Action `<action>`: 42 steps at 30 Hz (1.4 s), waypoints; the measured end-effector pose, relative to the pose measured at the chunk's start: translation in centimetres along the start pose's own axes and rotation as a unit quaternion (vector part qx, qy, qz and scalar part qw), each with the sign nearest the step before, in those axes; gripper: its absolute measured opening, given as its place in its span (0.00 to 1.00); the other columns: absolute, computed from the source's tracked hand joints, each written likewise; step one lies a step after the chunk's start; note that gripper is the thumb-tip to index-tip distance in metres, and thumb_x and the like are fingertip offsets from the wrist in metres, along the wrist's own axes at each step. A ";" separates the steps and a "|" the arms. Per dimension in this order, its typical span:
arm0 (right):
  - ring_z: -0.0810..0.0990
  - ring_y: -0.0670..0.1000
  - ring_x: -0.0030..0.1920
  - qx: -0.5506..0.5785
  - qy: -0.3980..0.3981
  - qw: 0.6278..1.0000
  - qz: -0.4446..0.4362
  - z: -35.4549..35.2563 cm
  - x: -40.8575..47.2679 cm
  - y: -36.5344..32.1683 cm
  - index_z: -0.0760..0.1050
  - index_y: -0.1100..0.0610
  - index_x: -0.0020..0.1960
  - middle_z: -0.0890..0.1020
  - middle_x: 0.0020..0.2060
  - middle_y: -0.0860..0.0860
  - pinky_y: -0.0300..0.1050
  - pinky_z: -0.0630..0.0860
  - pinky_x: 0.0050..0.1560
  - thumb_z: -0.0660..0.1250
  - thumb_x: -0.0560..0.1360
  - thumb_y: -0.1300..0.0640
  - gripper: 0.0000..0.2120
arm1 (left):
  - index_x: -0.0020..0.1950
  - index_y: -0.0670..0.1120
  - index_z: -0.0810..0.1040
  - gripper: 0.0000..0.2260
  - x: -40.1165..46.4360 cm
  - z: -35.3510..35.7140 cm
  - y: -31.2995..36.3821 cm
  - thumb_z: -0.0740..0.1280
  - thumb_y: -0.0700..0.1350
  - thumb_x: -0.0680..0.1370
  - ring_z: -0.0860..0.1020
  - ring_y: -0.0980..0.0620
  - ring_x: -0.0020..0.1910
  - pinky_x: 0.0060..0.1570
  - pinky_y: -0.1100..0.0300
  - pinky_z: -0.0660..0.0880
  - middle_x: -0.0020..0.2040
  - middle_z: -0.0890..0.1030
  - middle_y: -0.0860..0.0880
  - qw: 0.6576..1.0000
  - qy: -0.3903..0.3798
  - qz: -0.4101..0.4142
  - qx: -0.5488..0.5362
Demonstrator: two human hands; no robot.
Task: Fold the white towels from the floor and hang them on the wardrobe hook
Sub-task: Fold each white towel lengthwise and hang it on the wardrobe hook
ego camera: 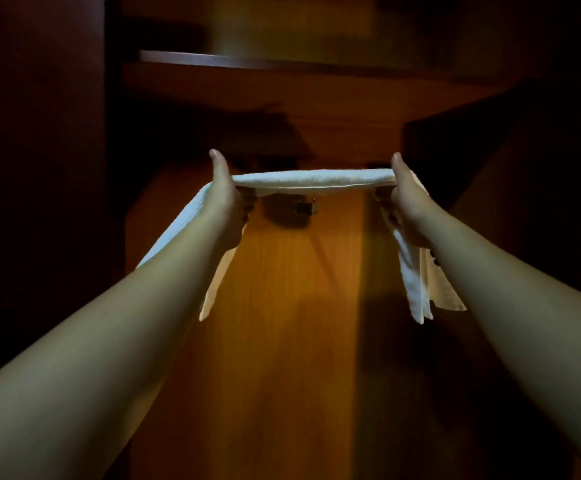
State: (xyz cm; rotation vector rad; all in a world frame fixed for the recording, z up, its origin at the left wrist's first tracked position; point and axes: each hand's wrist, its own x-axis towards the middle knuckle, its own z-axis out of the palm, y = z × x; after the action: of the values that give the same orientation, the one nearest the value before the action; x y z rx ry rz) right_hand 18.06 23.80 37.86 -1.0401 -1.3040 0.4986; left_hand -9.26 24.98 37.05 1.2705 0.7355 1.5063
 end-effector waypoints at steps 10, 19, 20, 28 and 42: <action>0.78 0.55 0.64 -0.061 -0.055 0.997 0.015 1.4 11.3 6.0 0.72 0.38 0.57 0.79 0.62 0.53 0.63 0.70 0.70 0.56 0.51 0.11 0.45 | 0.82 0.43 0.54 0.46 10.9 0.0 -3.5 0.49 0.76 0.76 0.64 0.42 0.78 0.78 0.45 0.58 0.79 0.64 0.40 0.998 0.023 0.035 0.041; 0.71 0.57 0.73 -0.033 -0.086 0.996 0.015 3.6 20.4 10.8 0.62 0.38 0.75 0.71 0.74 0.56 0.63 0.65 0.74 0.56 0.54 0.12 0.56 | 0.82 0.41 0.54 0.50 20.0 0.6 -5.4 0.47 0.78 0.74 0.62 0.42 0.78 0.76 0.48 0.57 0.80 0.62 0.39 0.999 0.033 0.001 0.019; 0.71 0.57 0.73 -0.036 -0.086 0.996 0.012 3.9 21.1 11.0 0.62 0.41 0.76 0.71 0.73 0.55 0.63 0.65 0.74 0.55 0.57 0.13 0.54 | 0.82 0.40 0.54 0.50 20.8 0.5 -5.5 0.46 0.78 0.75 0.62 0.42 0.79 0.77 0.48 0.56 0.80 0.61 0.38 0.999 0.033 0.002 0.021; 0.73 0.58 0.66 -0.061 -0.093 0.994 0.004 5.8 24.2 12.5 0.65 0.53 0.75 0.74 0.65 0.55 0.59 0.70 0.68 0.51 0.78 0.27 0.37 | 0.82 0.39 0.54 0.45 23.7 -0.4 -6.9 0.44 0.73 0.79 0.60 0.41 0.79 0.77 0.48 0.56 0.80 0.60 0.37 0.997 0.058 0.030 0.033; 0.61 0.53 0.79 0.007 -0.197 0.980 0.035 7.1 17.8 20.4 0.50 0.46 0.82 0.59 0.81 0.53 0.54 0.56 0.76 0.51 0.69 0.23 0.48 | 0.81 0.39 0.57 0.48 19.3 -0.5 -17.7 0.41 0.75 0.76 0.67 0.39 0.75 0.76 0.46 0.60 0.76 0.67 0.35 0.995 0.003 -0.045 0.091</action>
State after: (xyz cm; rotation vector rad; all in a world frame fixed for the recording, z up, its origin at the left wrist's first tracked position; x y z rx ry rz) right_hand 20.74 50.46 29.82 -1.0091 -1.6111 0.7950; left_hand -3.63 48.82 27.76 1.3501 0.9399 1.3948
